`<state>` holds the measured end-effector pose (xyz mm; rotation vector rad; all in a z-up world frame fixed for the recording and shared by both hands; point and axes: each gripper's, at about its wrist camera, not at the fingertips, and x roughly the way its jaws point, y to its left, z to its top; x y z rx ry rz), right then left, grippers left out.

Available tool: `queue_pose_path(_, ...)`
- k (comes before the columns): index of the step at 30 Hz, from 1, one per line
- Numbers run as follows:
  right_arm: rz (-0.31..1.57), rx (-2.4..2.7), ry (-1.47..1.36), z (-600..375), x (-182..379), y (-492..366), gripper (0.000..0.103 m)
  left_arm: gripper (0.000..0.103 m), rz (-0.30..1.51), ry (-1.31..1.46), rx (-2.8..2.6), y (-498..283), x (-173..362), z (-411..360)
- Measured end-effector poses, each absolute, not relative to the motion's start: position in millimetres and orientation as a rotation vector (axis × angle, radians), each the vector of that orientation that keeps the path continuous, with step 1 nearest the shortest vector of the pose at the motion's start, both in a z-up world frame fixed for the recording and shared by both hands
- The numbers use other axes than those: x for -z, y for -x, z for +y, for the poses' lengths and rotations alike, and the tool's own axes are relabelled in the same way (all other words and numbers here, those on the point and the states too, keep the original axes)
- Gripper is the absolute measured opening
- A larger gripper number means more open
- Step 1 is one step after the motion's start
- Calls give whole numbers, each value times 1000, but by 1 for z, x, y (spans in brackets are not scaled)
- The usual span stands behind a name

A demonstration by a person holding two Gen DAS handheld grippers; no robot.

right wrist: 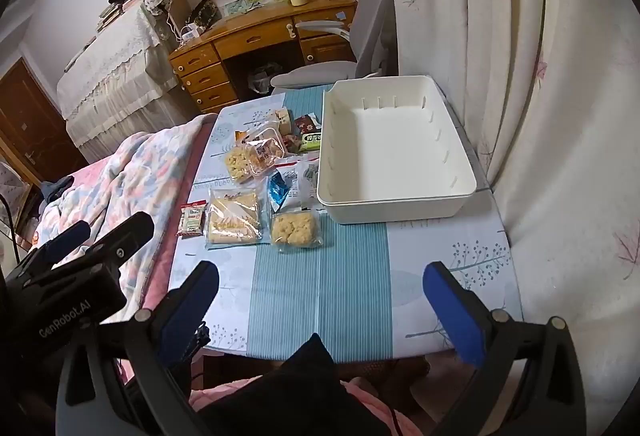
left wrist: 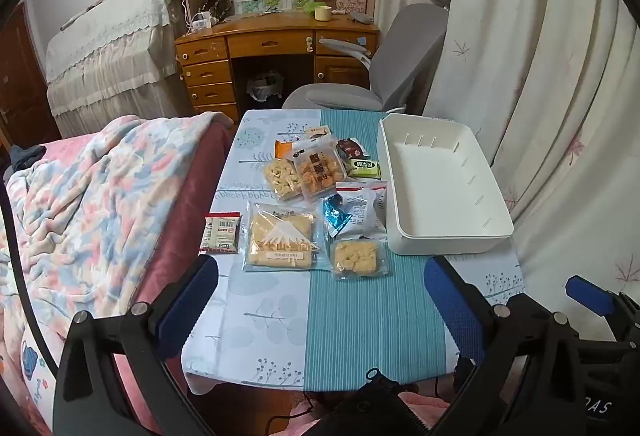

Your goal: Organize snacks

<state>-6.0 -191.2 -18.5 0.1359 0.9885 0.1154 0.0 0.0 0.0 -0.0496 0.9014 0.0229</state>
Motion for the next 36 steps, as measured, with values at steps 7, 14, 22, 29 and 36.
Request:
queue_pose_path(7,992,-122,-140,-193,19,5,103,102,899,53,-25,1,0,1)
queue_pose_path(14,990,-131,-130,-193,25,3,103,102,902,55,-24,6,7,0)
queue_pose_path(22,999,-156,-119,-205,23,-6,103,102,911,61,-28,5,5,4)
queue_pose_path(29,992,-179,-94,-208,22,-9,103,102,903,78,-71,8,7,-7)
queue_pose_path(36,997,-207,-67,-213,22,-8,103,102,913,95,-109,15,8,-13)
